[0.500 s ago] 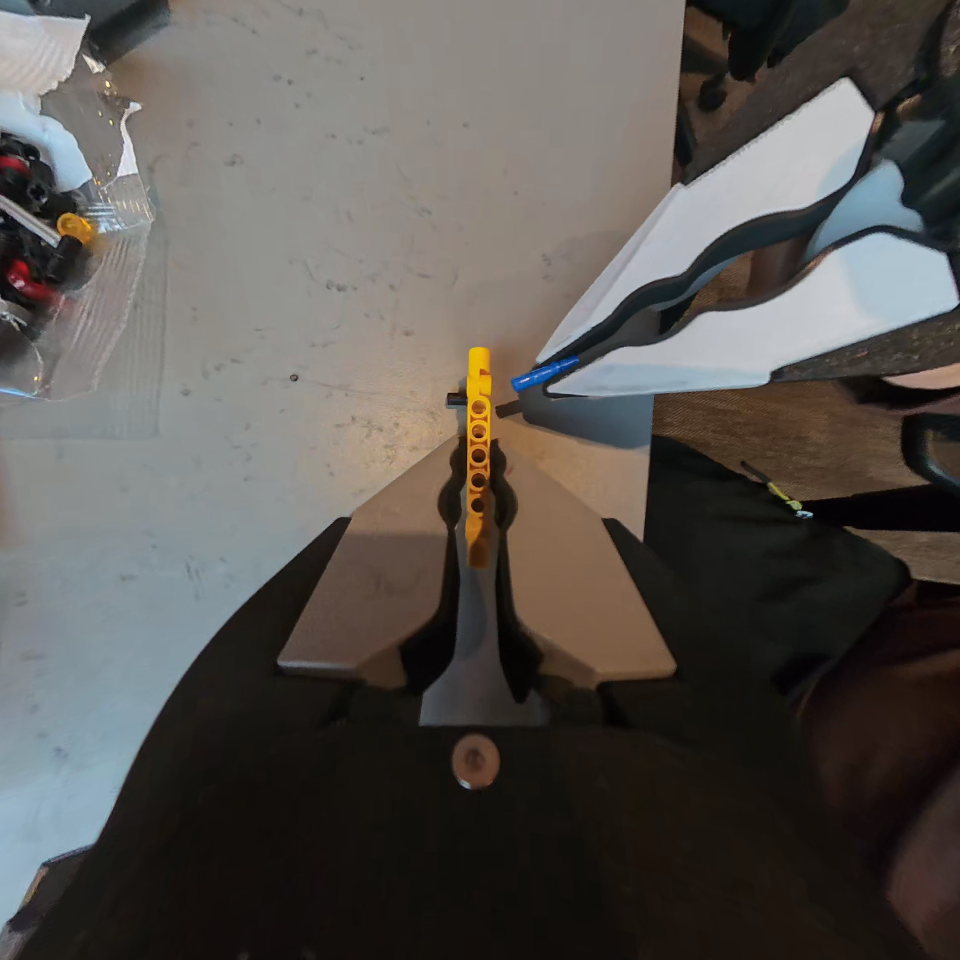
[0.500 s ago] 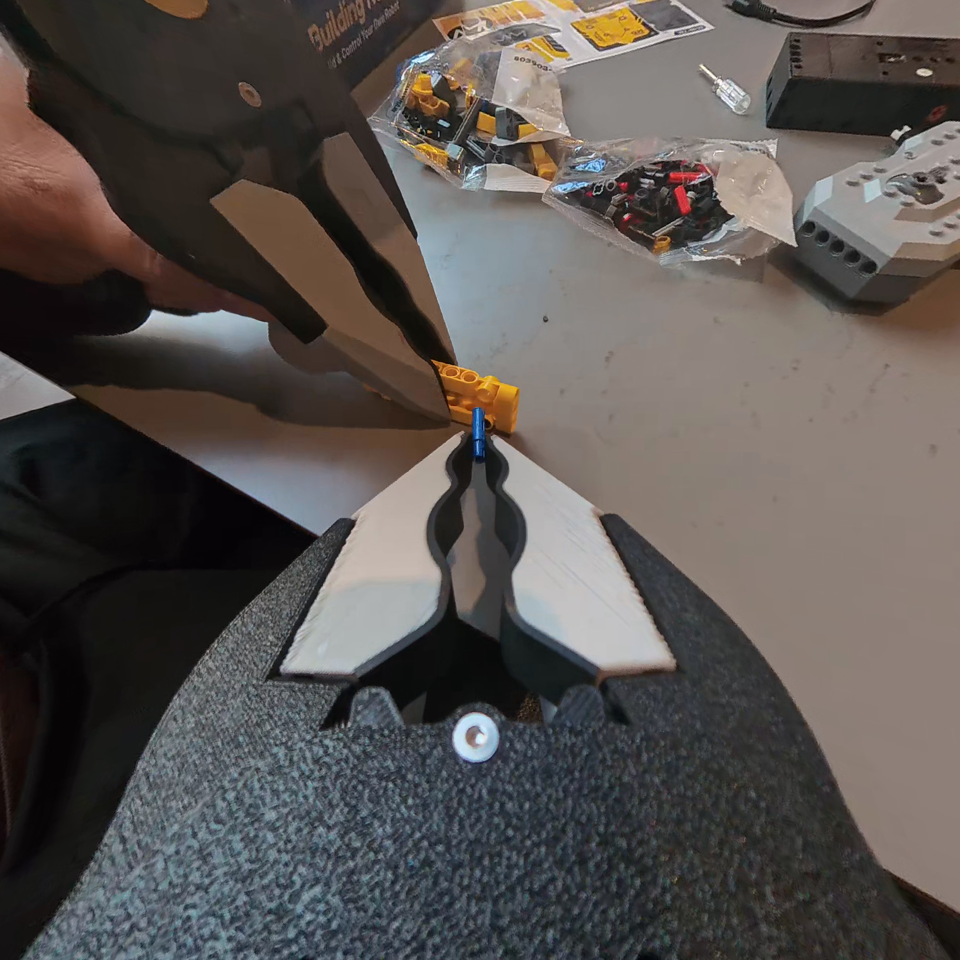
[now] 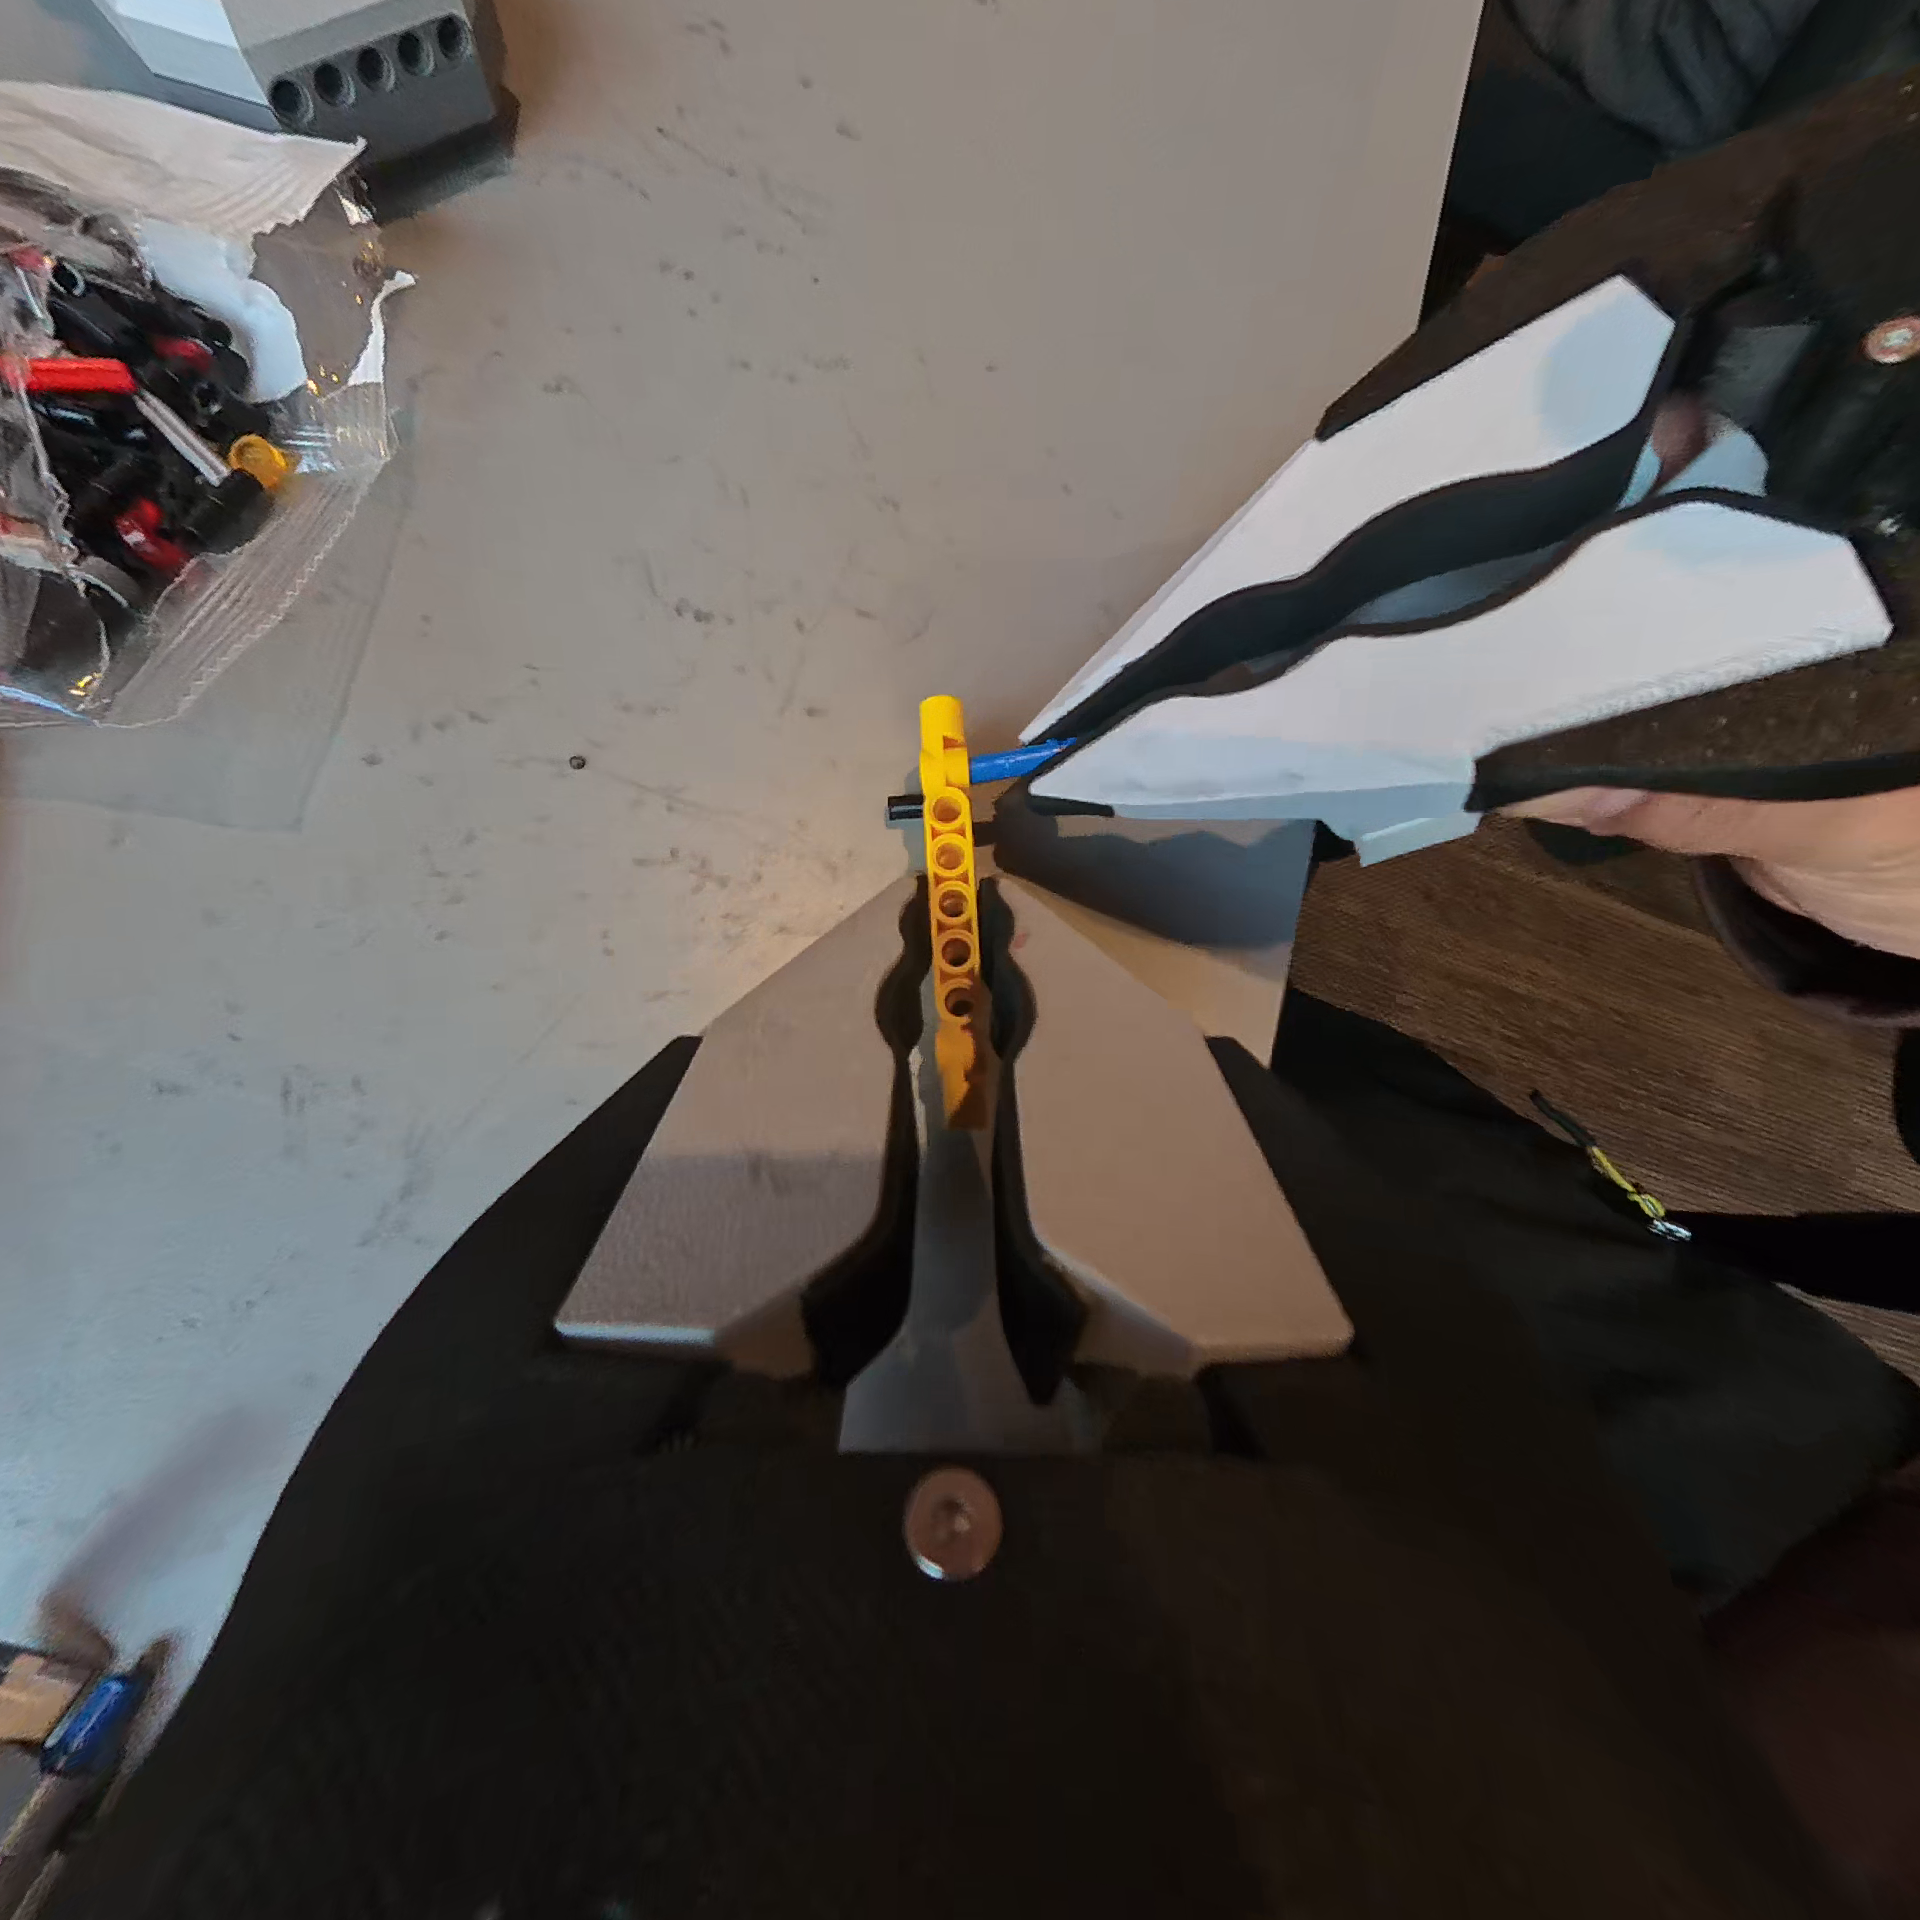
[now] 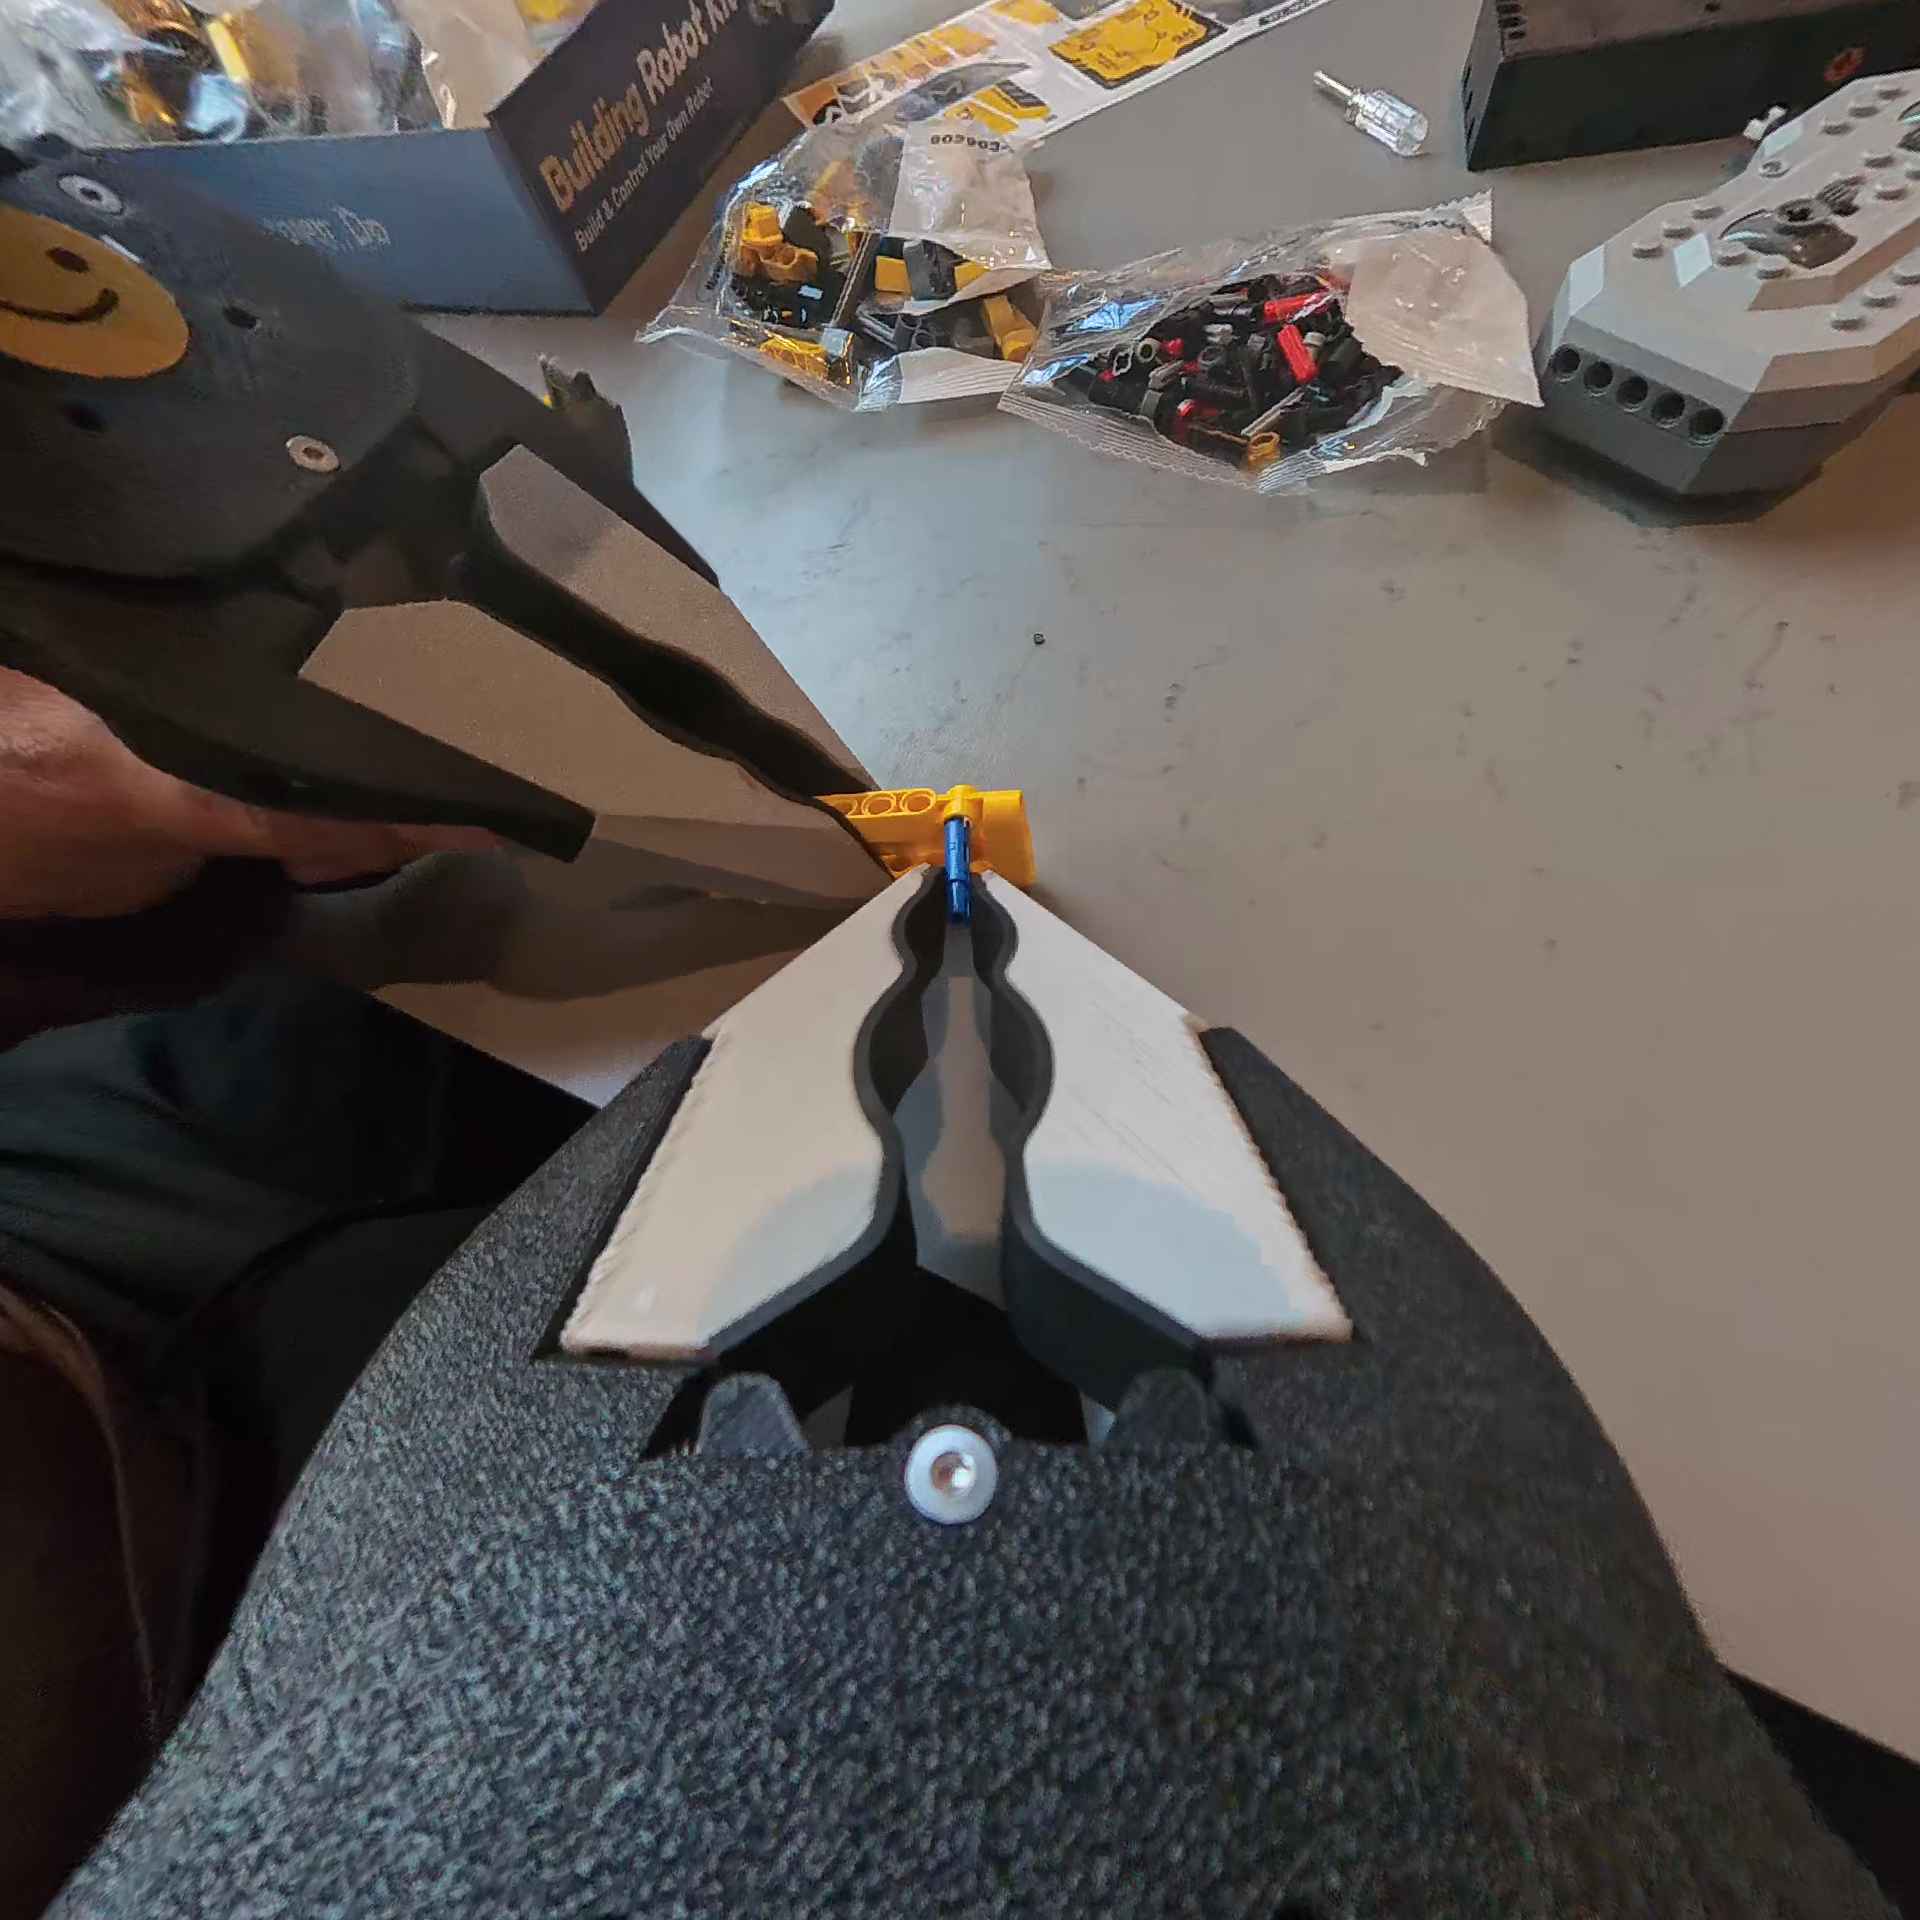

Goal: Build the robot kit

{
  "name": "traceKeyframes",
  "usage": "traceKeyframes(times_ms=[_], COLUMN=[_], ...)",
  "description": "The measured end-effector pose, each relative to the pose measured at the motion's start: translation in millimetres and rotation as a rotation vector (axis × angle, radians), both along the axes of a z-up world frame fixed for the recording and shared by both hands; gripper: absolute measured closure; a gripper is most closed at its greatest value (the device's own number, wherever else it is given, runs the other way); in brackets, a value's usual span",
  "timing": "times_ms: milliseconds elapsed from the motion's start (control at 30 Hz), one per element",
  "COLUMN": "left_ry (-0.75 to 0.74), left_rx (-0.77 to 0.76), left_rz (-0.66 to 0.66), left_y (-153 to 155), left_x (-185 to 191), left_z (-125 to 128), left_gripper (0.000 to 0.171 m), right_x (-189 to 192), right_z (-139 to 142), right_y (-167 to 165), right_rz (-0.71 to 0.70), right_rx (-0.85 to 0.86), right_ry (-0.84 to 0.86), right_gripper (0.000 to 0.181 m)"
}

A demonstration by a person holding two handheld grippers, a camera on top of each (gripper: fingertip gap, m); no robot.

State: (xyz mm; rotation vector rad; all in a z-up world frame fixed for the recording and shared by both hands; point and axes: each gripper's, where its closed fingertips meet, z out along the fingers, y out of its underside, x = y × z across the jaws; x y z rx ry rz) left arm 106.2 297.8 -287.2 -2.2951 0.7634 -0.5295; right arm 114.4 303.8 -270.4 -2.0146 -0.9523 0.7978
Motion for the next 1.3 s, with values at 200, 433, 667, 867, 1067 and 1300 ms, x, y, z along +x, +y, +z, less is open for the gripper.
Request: traceKeyframes(times_ms=[200,433,667,867,1067,1300], left_ry=[0.091,0.076,-0.001,0.024,0.02,-0.136], left_rx=[0.081,0.098,0.055,0.071,0.094,0.017], left_rz=[0.0,0.034,0.07,0.074,0.084,0.09], left_y=[0,3,7,6,7,5], left_x=[-2,-1,1,-2,-5,-5], left_z=[0,0,1,1,4,10], left_gripper=[0.166,0.166,0.167,0.167,0.166,0.166], right_x=[0,0,0,-3,-7,-11], right_z=[-1,-1,2,2,5,11], right_y=[-2,1,5,5,4,3], right_rz=[0.0,-0.029,-0.067,-0.077,-0.079,-0.071], right_rx=[-0.07,-0.22,-0.312,-0.362,-0.471,-0.543], right_ry=[0.051,0.19,0.289,0.328,0.429,0.51], right_gripper=[0.177,0.177,0.177,0.177,0.177,0.177])
